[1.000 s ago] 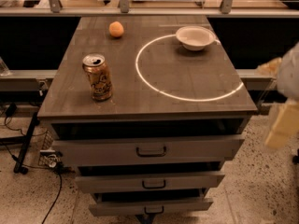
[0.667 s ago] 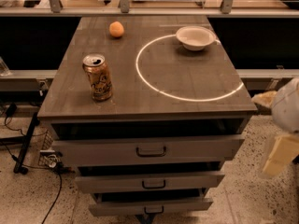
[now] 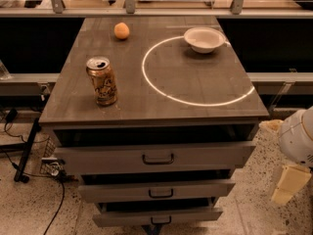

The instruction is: Open top drawer

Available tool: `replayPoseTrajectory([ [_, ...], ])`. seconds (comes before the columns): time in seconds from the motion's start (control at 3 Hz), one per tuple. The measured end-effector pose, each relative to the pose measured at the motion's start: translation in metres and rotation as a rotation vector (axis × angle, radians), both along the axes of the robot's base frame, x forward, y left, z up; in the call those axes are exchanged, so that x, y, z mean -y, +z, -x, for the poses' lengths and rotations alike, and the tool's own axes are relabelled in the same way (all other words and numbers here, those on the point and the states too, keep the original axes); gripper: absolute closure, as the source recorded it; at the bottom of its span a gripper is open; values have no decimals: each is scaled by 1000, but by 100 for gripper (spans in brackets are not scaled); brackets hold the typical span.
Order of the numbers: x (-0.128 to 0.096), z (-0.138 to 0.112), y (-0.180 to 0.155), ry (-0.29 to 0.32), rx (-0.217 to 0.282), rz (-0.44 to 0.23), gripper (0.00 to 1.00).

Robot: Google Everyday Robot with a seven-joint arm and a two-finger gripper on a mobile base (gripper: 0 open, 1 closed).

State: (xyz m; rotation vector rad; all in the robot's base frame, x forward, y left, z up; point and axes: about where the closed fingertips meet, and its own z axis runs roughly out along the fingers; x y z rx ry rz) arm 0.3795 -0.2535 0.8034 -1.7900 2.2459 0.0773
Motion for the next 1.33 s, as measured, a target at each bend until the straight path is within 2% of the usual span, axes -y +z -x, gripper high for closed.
replayPoseTrajectory([
  [0.67, -19, 1, -65, -30, -41, -72, 0],
  [1.0, -41, -17, -90, 4, -6, -117, 0],
  [1.33, -62, -38, -100, 46, 28, -142, 0],
])
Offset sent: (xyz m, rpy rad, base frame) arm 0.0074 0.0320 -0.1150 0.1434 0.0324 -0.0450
